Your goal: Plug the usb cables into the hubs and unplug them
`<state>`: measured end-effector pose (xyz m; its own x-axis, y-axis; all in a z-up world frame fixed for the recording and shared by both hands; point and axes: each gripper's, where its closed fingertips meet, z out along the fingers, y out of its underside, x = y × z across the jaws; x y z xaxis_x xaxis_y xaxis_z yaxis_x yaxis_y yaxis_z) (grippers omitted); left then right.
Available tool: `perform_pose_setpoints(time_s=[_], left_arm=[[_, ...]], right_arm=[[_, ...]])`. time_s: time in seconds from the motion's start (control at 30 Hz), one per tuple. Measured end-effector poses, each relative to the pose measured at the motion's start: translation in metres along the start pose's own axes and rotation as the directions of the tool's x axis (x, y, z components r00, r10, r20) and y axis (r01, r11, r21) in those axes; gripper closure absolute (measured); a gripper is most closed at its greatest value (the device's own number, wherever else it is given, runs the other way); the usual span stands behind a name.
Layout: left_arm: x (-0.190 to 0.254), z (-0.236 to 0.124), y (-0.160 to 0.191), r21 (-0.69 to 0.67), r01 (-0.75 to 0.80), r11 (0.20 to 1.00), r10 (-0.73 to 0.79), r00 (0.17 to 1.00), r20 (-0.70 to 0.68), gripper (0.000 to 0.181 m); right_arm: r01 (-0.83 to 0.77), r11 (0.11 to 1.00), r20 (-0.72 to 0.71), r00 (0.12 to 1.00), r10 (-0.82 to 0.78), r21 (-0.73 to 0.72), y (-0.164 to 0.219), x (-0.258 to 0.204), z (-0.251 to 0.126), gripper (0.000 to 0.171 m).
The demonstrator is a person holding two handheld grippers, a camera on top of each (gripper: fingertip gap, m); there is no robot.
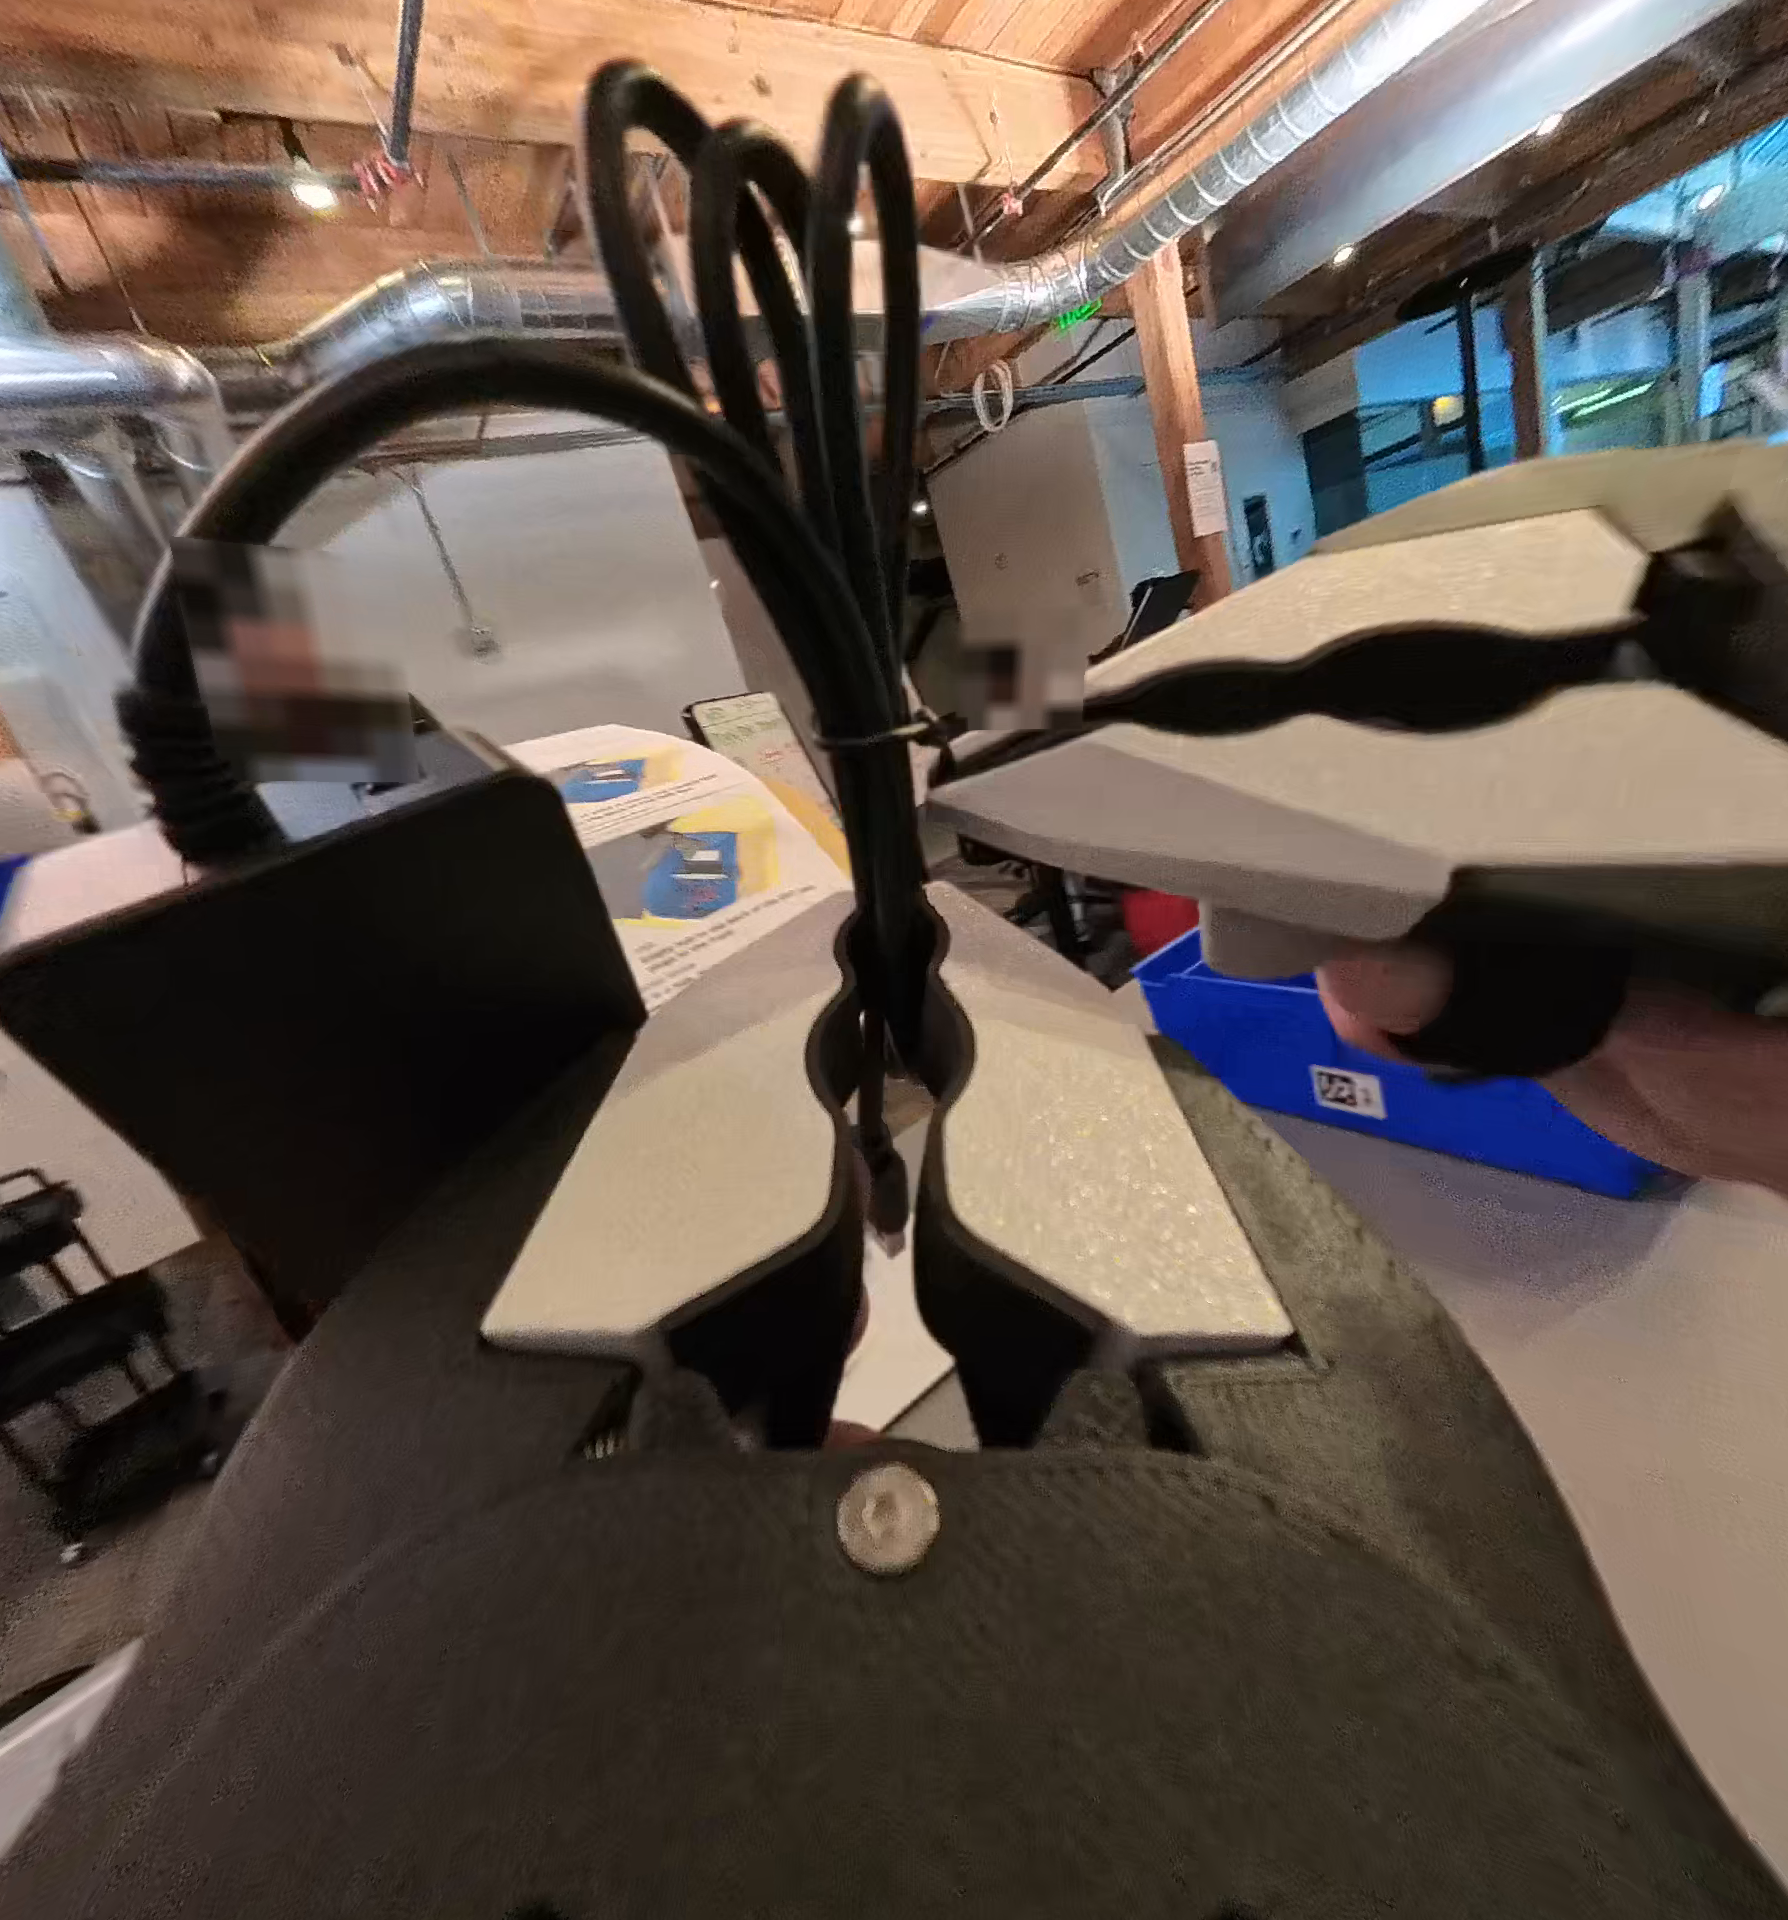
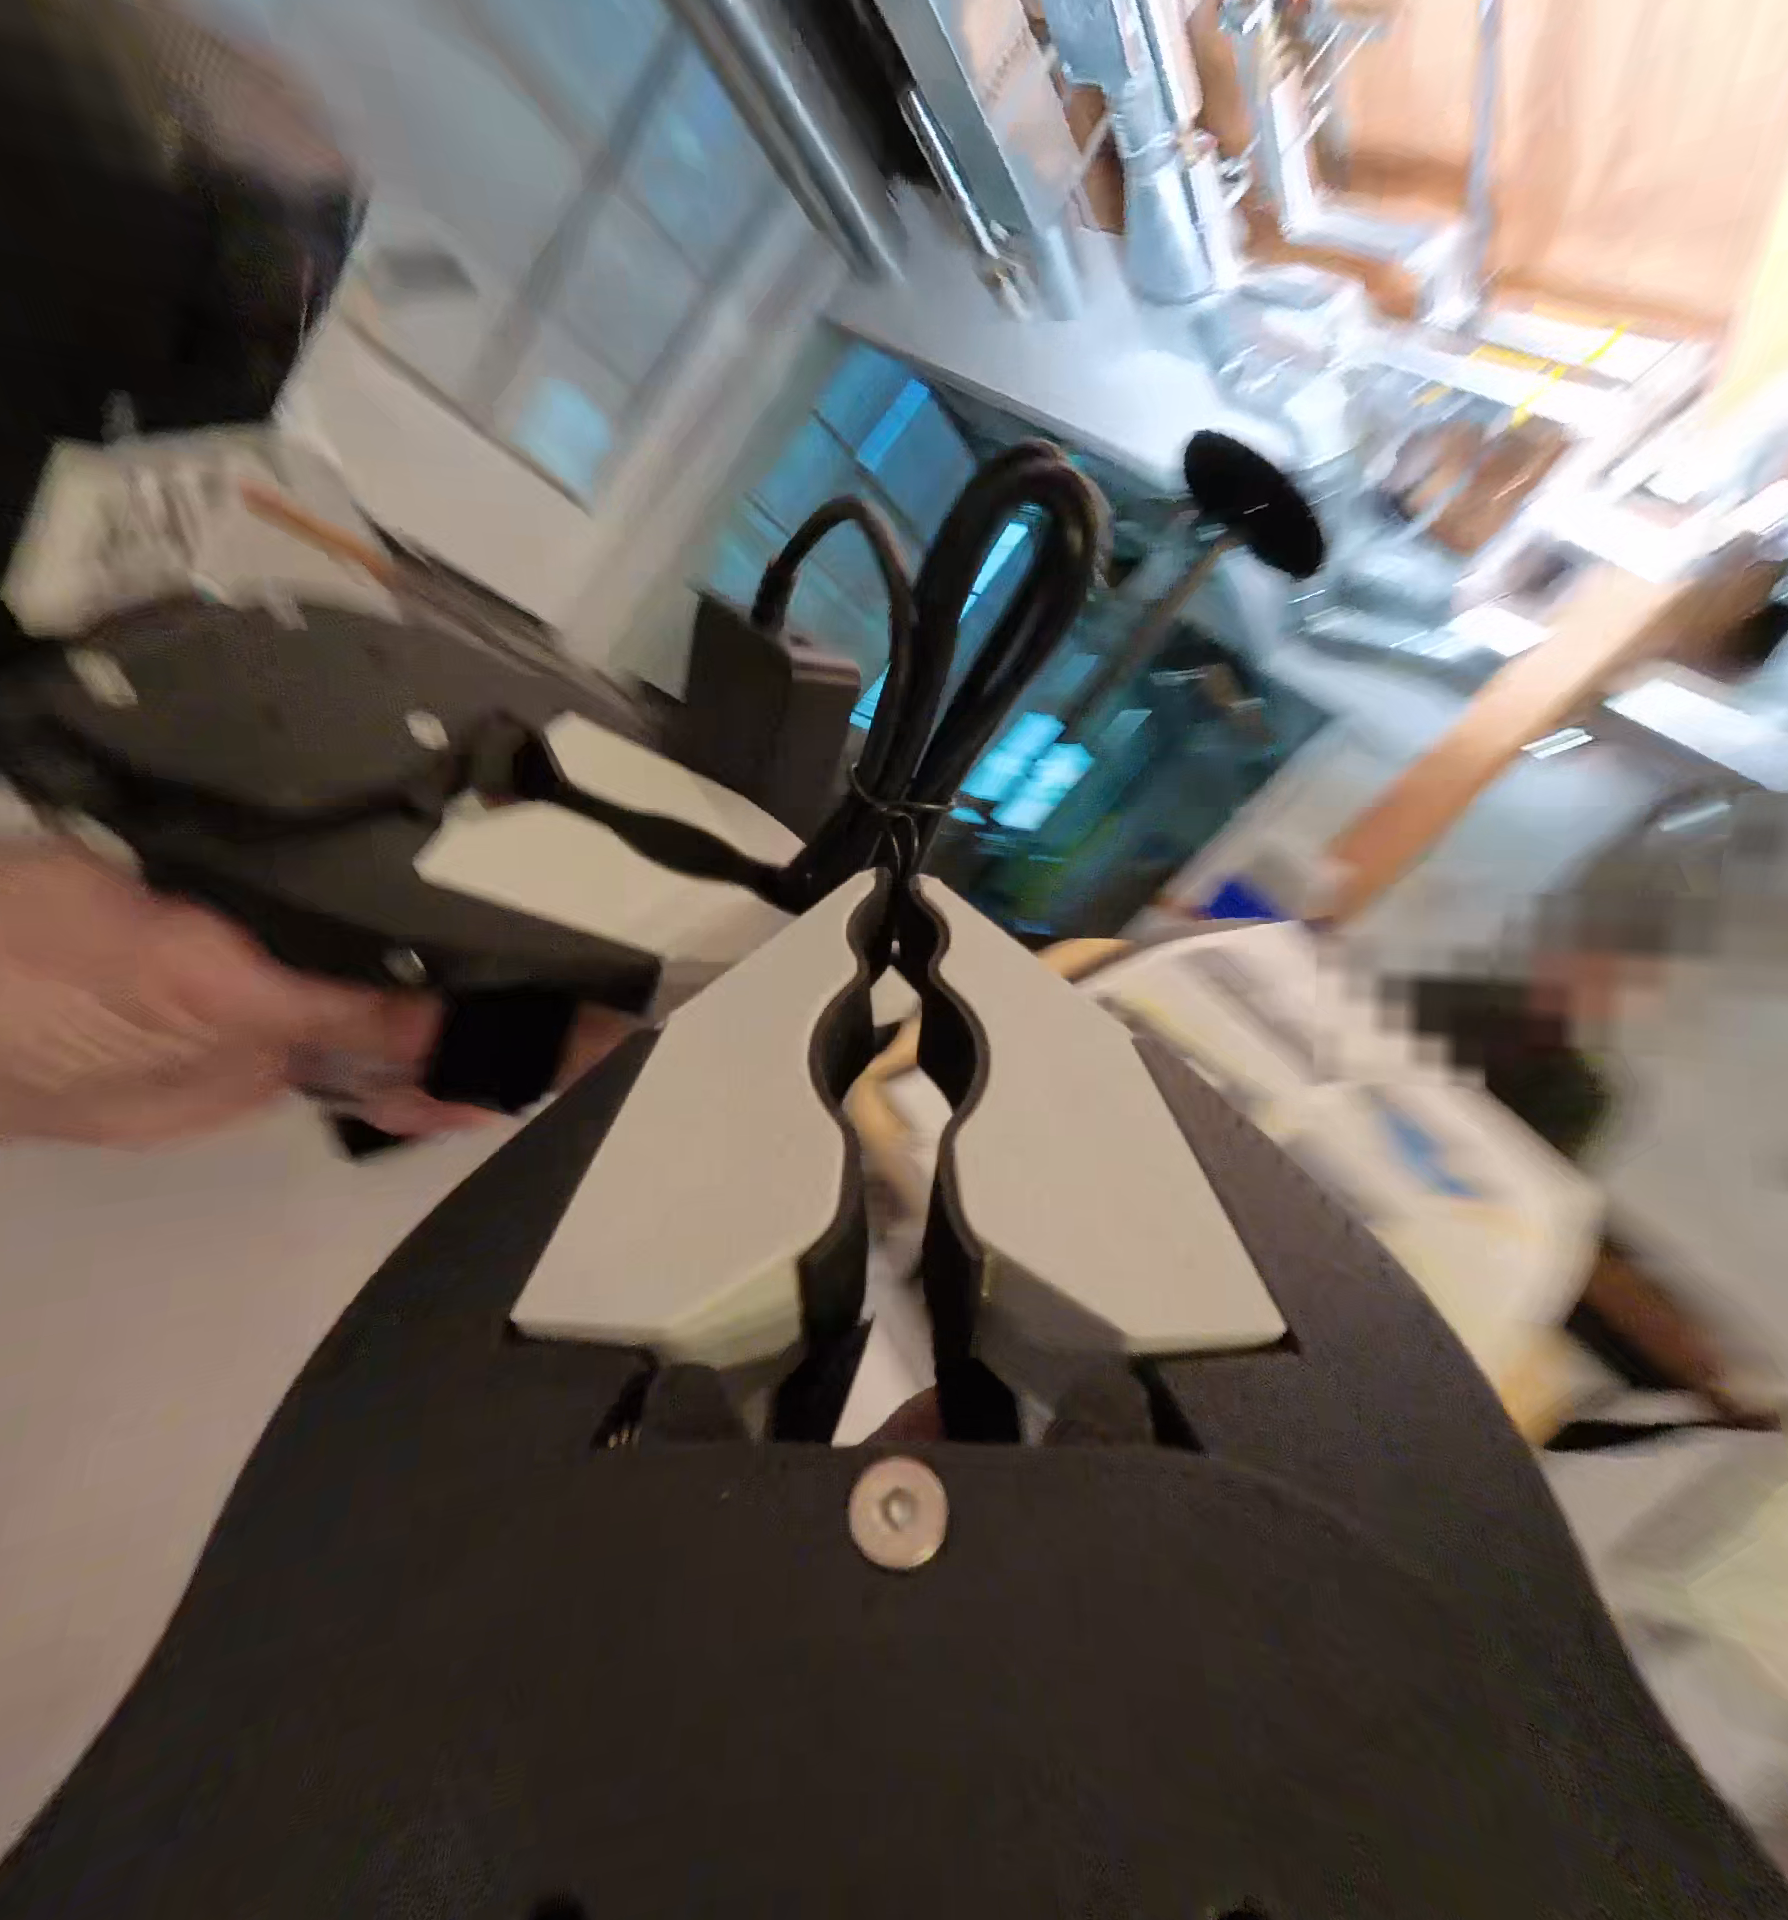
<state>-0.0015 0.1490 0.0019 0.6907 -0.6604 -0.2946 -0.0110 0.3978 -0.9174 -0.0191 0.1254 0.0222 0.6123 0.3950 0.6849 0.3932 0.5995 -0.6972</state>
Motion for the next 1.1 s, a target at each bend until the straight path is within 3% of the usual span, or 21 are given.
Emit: perform_pose_setpoints(time_s=[0.03,0.1,0.23,0.3,0.43,0.57,0.67,0.73,0.87,1.1], left_arm=[[0.002,0.000,-0.001,0.004,0.009,1.000,-0.009,1.000,-0.008,0.176],[0.005,0.001,-0.002,0.000,0.046,0.999,-0.046,0.999,-0.024,0.176],[-0.001,-0.002,-0.007,-0.019,0.148,0.989,-0.149,0.988,-0.049,0.176],[0.000,-0.002,-0.007,-0.020,0.149,0.989,-0.150,0.987,-0.058,0.177],[0.000,-0.001,-0.005,-0.021,0.105,0.994,-0.106,0.994,-0.036,0.176],[-0.006,-0.002,-0.004,-0.018,0.086,0.996,-0.086,0.996,-0.015,0.175],[-0.006,-0.002,-0.002,-0.025,0.053,0.998,-0.053,0.999,-0.013,0.175],[-0.001,0.000,-0.001,-0.035,0.030,0.999,-0.031,0.999,-0.029,0.176],[0.003,0.001,0.001,-0.045,0.022,0.999,-0.024,0.999,-0.038,0.175],[0.008,0.002,0.005,-0.061,-0.015,0.998,0.012,0.999,-0.044,0.176]], right_arm=[[0.174,0.984,-0.084,0.981,-0.177,-0.043,0.000,0.005,-0.002,0.171],[0.446,0.885,-0.234,0.853,-0.466,-0.135,-0.005,0.013,-0.006,0.171],[0.620,0.779,-0.303,0.727,-0.616,-0.094,-0.023,0.000,-0.011,0.171],[0.645,0.761,-0.278,0.721,-0.635,-0.063,-0.025,-0.006,-0.011,0.171],[0.511,0.859,-0.206,0.843,-0.497,0.019,-0.020,-0.001,-0.012,0.171],[0.120,0.985,-0.021,0.993,-0.118,0.126,-0.018,0.002,-0.012,0.159],[-0.182,0.972,0.113,0.980,0.166,0.152,-0.019,0.005,-0.010,0.153],[-0.302,0.943,0.178,0.945,0.276,0.143,-0.016,0.004,-0.008,0.147],[-0.340,0.928,0.203,0.930,0.308,0.151,-0.016,0.002,-0.008,0.167],[-0.371,0.917,0.204,0.919,0.339,0.149,-0.015,-0.002,-0.005,0.169]])
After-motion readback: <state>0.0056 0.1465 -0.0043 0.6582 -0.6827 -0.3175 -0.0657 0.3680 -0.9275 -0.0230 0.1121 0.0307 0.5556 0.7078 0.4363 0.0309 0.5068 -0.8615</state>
